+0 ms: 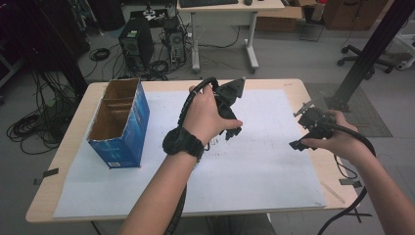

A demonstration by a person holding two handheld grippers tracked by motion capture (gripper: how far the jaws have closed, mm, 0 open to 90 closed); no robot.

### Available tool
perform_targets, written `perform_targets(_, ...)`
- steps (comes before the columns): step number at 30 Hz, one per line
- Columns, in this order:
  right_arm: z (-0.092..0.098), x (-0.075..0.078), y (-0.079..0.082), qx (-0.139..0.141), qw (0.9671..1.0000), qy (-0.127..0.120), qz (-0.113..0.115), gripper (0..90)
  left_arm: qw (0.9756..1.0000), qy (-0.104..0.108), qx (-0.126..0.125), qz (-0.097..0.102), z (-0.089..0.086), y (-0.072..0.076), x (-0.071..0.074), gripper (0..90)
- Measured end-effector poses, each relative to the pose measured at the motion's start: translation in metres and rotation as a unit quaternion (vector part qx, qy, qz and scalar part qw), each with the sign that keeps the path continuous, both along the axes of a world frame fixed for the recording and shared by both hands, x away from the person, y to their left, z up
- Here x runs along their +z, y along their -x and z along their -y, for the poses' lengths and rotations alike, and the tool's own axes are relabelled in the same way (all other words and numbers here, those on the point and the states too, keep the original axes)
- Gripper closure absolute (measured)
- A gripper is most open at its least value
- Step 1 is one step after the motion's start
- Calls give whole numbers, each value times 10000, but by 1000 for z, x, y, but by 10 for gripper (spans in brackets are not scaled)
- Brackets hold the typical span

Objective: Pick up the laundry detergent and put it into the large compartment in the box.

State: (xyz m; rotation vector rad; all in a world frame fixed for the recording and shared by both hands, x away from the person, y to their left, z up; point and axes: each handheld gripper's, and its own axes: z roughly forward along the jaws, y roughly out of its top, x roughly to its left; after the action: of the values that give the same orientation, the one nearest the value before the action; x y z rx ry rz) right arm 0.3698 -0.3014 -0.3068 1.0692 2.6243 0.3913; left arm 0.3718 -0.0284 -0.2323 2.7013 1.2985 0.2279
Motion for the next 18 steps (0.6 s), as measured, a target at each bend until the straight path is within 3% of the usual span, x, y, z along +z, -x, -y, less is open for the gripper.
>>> perform_targets(18,-1,-3,1,6,10000,19,-32,118,9995,-19,300,77,-8,0,8,113)
